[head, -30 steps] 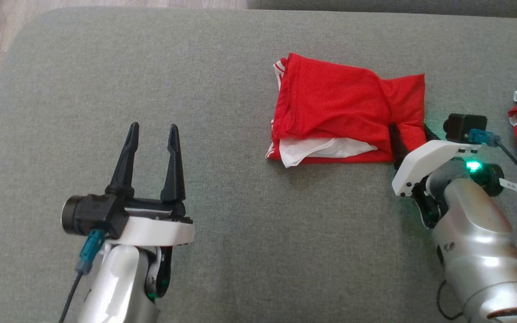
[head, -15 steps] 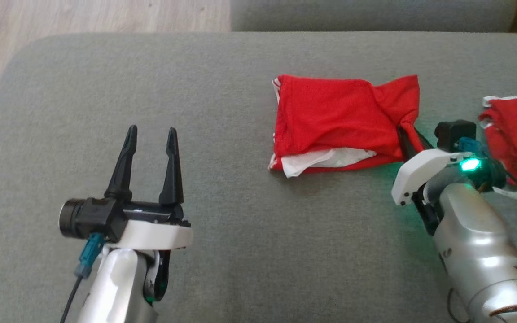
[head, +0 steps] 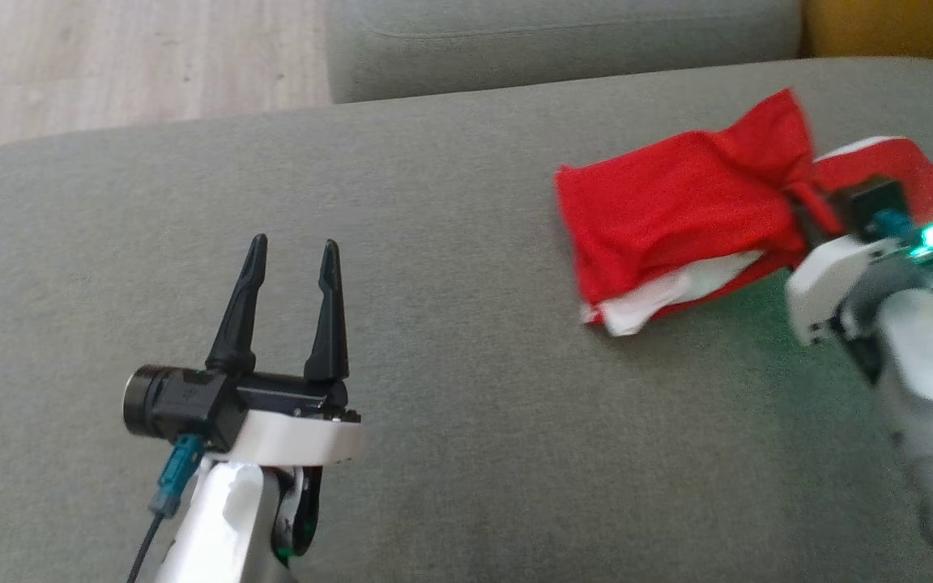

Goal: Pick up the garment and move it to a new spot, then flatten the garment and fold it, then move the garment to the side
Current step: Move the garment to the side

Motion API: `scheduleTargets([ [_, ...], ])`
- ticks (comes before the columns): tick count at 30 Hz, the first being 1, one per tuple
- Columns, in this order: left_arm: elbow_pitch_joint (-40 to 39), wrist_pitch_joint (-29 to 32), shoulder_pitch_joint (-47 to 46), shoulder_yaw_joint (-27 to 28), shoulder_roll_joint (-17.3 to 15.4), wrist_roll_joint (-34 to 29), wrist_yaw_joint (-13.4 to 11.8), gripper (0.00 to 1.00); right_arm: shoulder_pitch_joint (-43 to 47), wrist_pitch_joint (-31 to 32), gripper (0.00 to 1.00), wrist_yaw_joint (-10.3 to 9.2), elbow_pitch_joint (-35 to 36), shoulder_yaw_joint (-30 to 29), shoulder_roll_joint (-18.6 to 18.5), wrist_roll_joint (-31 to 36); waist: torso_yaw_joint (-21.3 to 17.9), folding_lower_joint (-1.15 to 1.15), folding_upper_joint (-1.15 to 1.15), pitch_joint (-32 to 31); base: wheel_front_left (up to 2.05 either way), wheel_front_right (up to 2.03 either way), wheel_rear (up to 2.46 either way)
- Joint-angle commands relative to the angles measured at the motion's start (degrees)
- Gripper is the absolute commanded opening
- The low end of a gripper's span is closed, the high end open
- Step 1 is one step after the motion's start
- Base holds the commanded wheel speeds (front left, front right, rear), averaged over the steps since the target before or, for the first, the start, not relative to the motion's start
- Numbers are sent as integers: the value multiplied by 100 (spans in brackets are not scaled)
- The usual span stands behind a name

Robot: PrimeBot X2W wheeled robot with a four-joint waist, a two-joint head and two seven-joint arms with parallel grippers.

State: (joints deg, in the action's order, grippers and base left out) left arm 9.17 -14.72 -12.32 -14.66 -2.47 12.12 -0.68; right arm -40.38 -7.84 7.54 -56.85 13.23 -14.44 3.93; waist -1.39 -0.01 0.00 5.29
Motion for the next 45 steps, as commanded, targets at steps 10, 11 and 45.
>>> scheduleTargets([
  [10, -174, -28, -360, 137, -41, -51, 74, 100, -566, 811, 0, -5, 786, 250, -1551, -292, -201, 1, 0, 647, 0, 0, 0],
  [11, -174, -28, -395, 151, -41, -64, 87, 100, -587, 871, 0, -5, 799, 201, -1676, -270, -185, 1, 0, 717, 0, 0, 0],
  [45, -120, -28, -361, 391, -41, 45, 6, 100, 83, 725, 100, -5, 2330, -1296, -810, 200, -124, 1, 0, 162, 0, 0, 0],
])
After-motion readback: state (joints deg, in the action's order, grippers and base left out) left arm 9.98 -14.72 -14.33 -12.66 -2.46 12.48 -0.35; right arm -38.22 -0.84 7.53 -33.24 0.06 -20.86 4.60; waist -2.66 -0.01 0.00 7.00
